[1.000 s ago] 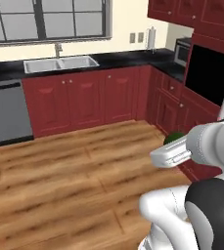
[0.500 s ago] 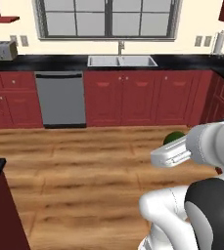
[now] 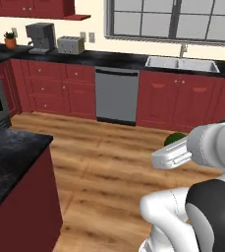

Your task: Grab the garlic and lime from the fridge, place them in the blender, close the lid, and turn on the blender to create a marinade.

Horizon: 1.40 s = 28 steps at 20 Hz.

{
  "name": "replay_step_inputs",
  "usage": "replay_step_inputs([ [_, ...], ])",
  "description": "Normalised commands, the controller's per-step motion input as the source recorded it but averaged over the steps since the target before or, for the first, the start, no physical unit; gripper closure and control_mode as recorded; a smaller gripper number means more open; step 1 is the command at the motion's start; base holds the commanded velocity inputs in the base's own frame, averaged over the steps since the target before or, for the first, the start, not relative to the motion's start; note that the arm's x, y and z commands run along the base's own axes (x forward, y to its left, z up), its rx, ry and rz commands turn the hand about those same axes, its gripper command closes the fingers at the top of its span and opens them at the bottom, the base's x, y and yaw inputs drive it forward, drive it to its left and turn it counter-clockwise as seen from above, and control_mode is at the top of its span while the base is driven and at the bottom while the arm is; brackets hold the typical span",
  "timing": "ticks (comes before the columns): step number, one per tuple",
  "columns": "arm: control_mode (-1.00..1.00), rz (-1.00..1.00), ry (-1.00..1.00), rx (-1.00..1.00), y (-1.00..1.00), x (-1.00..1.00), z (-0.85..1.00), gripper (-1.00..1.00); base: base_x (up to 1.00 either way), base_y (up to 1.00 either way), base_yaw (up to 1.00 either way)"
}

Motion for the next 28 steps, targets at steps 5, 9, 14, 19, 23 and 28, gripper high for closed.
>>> replay_step_inputs([
  [5, 1.0, 0.0, 0.0, 0.0, 0.0, 0.0, 0.0, 1.0, 0.12, 0.1, 0.53],
  [9, 1.0, 0.0, 0.0, 0.0, 0.0, 0.0, 0.0, 1.0, 0.08, 0.07, 0.55],
  [14, 1.0, 0.0, 0.0, 0.0, 0.0, 0.0, 0.0, 1.0, 0.23, 0.01, 0.5],
  [19, 1.0, 0.0, 0.0, 0.0, 0.0, 0.0, 0.0, 1.0, 0.92, -0.71, 0.29],
  [23, 1.0, 0.0, 0.0, 0.0, 0.0, 0.0, 0.0, 1.0, 1.0, -1.0, 0.26],
  [28, 1.0, 0.0, 0.0, 0.0, 0.0, 0.0, 0.0, 1.0, 1.0, -1.0, 0.26],
])
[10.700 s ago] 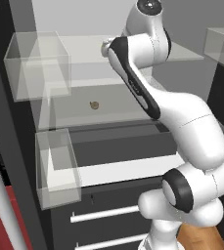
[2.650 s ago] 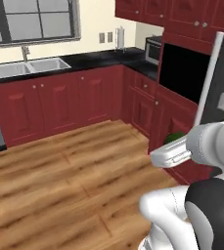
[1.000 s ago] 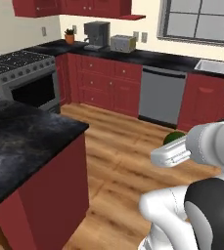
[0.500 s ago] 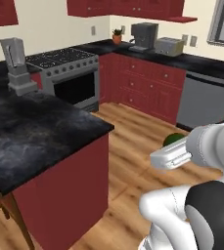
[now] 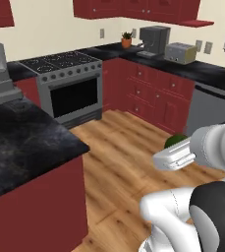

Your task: Grab the garlic and lime from the fridge, place them in the blender, close the lid, and turn on the blender to create a marinade.

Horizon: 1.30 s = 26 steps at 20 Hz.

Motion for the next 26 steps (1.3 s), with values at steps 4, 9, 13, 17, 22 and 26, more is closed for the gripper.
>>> replay_step_inputs([
  [4, 1.0, 0.0, 0.0, 0.0, 0.0, 0.0, 0.0, 1.0, 1.0, -0.82, 0.31],
  [9, 1.0, 0.0, 0.0, 0.0, 0.0, 0.0, 0.0, 1.0, 1.0, -0.71, 0.37],
  [13, 1.0, 0.0, 0.0, 0.0, 0.0, 0.0, 0.0, 1.0, 1.0, -0.71, 0.37],
  [17, 1.0, 0.0, 0.0, 0.0, 0.0, 0.0, 0.0, 1.0, 1.0, -0.66, 0.36],
  [22, 1.0, 0.0, 0.0, 0.0, 0.0, 0.0, 0.0, 1.0, 1.0, -0.54, 0.34],
  [26, 1.0, 0.0, 0.0, 0.0, 0.0, 0.0, 0.0, 1.0, 1.0, -0.42, 0.31],
])
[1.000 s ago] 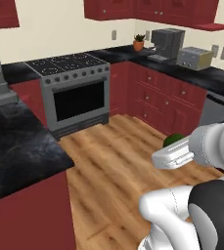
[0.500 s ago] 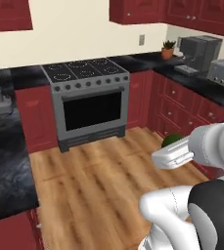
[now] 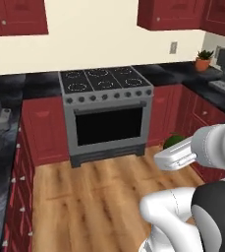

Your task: Grab the garlic and lime from the fridge, place them in the blender, close the lid, and turn on the blender to create a marinade.

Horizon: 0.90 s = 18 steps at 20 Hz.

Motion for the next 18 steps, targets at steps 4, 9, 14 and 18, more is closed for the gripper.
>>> replay_step_inputs([
  [4, 1.0, 0.0, 0.0, 0.0, 0.0, 0.0, 0.0, 1.0, 1.0, -0.3, 0.33],
  [9, 1.0, 0.0, 0.0, 0.0, 0.0, 0.0, 0.0, 1.0, 1.0, -0.16, 0.56],
  [14, 1.0, 0.0, 0.0, 0.0, 0.0, 0.0, 0.0, 1.0, 1.0, -0.17, 0.69],
  [18, 1.0, 0.0, 0.0, 0.0, 0.0, 0.0, 0.0, 1.0, 1.0, -0.27, 0.7],
])
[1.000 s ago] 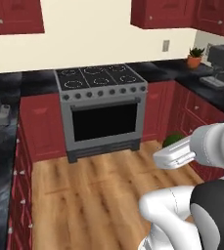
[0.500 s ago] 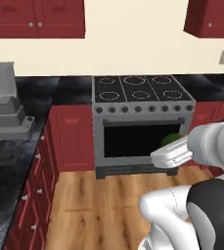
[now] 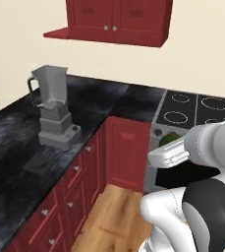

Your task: Grab the garlic and lime from the fridge, place them in the blender, close the lid, and turn on the blender to create a marinade.

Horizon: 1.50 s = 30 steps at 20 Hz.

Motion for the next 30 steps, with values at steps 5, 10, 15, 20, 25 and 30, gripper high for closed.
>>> replay_step_inputs([
  [5, 1.0, 0.0, 0.0, 0.0, 0.0, 0.0, 0.0, 1.0, 1.0, -0.26, 0.73],
  [10, 1.0, 0.0, 0.0, 0.0, 0.0, 0.0, 0.0, 1.0, 0.99, -0.3, 0.75],
  [15, 1.0, 0.0, 0.0, 0.0, 0.0, 0.0, 0.0, 1.0, 0.81, -0.4, 0.71],
  [20, 1.0, 0.0, 0.0, 0.0, 0.0, 0.0, 0.0, 1.0, 0.57, -0.38, 0.39],
  [25, 1.0, 0.0, 0.0, 0.0, 0.0, 0.0, 0.0, 1.0, 0.29, -0.04, 0.23],
  [30, 1.0, 0.0, 0.0, 0.0, 0.0, 0.0, 0.0, 1.0, 0.39, 0.01, 0.11],
])
